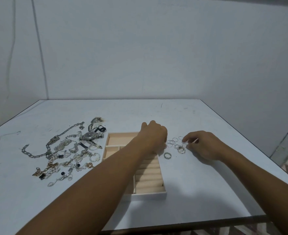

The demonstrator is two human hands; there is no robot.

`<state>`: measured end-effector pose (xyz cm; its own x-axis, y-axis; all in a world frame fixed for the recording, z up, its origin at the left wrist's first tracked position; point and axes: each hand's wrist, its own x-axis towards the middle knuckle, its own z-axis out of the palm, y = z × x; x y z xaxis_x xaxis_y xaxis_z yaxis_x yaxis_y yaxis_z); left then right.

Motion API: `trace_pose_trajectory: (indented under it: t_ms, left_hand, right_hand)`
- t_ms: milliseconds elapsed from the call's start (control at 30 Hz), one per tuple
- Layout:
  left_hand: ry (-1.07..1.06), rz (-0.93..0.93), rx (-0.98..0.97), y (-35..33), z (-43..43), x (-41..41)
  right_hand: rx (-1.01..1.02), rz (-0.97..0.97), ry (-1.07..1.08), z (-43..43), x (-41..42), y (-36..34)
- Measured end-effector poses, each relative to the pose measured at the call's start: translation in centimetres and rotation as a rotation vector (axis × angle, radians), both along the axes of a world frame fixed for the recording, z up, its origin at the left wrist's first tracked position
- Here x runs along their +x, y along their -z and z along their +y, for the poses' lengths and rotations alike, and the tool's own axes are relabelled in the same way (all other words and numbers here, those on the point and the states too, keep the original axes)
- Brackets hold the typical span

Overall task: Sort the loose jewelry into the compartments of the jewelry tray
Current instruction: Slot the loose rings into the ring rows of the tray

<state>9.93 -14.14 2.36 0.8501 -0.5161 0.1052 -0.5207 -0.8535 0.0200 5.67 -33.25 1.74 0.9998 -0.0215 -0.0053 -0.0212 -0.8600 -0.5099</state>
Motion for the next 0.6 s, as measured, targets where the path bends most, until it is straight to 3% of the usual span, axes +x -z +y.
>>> trace_pose_trajectory:
  t_ms: [200,600]
  left_hand:
    - [-0.018,0.089,-0.029,-0.08,-0.27,0.82]
    - [0.002,0.088,-0.154,-0.91,-0.32,0.02]
  right_hand:
    - [-0.022,-0.026,-0.047,0.01,0.46,0.29]
    - [-0.034,-0.069,-0.003,0.14,0.13,0.03]
